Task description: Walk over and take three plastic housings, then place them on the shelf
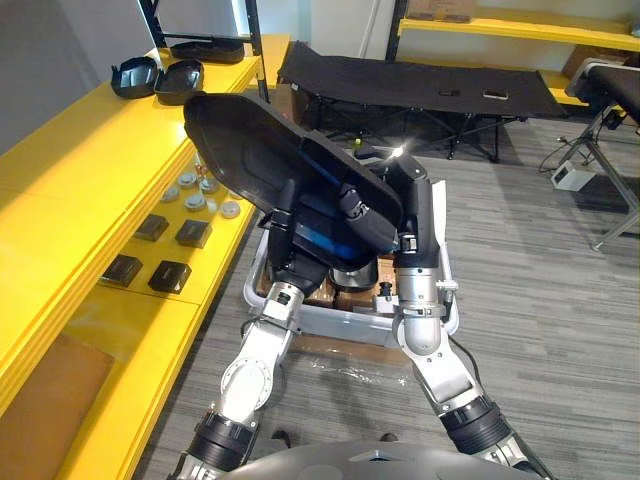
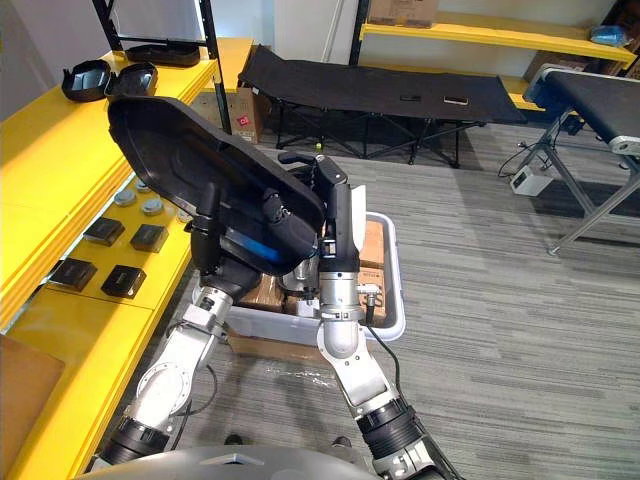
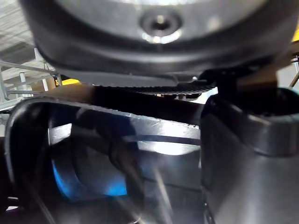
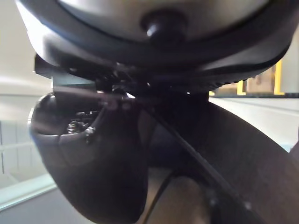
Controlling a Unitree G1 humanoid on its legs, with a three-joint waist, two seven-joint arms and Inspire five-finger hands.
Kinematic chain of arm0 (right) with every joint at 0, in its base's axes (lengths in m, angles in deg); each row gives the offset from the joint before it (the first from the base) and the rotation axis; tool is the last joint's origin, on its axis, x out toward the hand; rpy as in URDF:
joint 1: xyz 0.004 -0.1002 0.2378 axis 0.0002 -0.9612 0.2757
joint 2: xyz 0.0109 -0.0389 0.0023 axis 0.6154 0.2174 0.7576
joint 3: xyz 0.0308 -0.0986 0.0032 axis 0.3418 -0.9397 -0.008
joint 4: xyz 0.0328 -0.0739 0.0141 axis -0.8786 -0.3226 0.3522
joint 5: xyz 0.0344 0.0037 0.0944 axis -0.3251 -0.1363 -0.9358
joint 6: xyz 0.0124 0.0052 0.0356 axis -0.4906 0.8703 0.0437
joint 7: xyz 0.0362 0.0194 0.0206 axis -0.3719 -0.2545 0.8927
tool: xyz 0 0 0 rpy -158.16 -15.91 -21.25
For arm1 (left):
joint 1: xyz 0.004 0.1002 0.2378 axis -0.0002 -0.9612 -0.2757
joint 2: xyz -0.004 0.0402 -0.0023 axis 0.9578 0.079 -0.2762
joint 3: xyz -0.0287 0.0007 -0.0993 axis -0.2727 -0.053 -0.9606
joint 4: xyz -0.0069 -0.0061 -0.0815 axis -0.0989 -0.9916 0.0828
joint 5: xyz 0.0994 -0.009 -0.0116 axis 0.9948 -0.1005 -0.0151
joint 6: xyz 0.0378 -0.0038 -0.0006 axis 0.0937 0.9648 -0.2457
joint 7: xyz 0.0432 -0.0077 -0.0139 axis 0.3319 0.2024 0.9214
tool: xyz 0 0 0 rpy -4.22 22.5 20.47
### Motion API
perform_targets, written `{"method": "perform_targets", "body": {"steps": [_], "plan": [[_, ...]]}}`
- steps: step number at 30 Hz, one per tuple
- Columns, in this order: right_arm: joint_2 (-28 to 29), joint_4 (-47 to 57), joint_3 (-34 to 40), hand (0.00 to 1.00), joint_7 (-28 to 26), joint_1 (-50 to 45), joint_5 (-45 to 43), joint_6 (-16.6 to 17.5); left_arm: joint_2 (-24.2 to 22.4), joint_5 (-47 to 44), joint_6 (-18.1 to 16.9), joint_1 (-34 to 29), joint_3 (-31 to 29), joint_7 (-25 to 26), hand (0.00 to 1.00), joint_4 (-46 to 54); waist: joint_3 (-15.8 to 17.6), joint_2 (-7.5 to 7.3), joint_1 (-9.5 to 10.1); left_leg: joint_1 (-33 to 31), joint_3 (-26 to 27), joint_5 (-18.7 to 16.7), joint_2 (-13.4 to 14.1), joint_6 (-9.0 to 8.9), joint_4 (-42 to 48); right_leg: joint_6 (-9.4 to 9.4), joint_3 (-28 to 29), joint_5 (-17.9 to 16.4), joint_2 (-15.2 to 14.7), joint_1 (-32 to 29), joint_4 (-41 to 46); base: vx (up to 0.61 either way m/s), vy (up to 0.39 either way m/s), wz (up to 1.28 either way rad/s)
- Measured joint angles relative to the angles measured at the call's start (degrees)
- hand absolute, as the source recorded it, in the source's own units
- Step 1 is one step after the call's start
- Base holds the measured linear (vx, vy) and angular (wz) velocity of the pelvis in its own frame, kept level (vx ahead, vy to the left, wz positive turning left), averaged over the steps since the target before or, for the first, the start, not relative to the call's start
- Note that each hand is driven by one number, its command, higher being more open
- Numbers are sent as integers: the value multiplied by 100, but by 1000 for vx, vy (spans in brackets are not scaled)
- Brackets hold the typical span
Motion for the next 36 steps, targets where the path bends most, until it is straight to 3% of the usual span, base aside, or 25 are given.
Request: {"method": "perform_targets", "body": {"steps": [10, 21, 22, 30, 36], "plan": [[-35, -7, -154, 0, 12, -12, -78, 0, 5, 689, -143, 3, 93, 160, 0, 1, -51, -10, -62, 0, 10, 1, -2, -3, -10, -3, -18, 2, 8, 17, -76, 0, 0, 0], [39, -76, -409, 0, 122, -29, -299, -108, 5, 1055, -763, 6, 290, 683, 0, 2, -161, -30, -54, -2, -13, 1, -7, -5, -10, -4, -46, 3, 8, 37, -93, 0, 0, 0], [49, -81, -409, 100, 122, -33, -303, -127, 5, 1062, -786, 5, 294, 724, 0, 2, -165, -38, -47, -2, -17, 1, -6, -6, -10, -4, -50, 3, 8, 39, -93, 0, 0, 0], [35, -205, -758, 100, 44, -253, -284, -105, -40, 1311, -997, -1, 220, 1283, 0, 3, -201, -92, -60, 2, -19, 1, -1, -6, -10, -7, -50, 1, 13, 37, -90, 0, 0, 0], [41, -334, -897, 100, -139, -412, -292, -180, -348, 2377, -1098, -2, -199, 1876, 0, 105, -223, -126, -36, 6, -22, 1, -4, -6, -11, -12, -50, -3, 10, 37, -78, 0, 0, 0]]}}
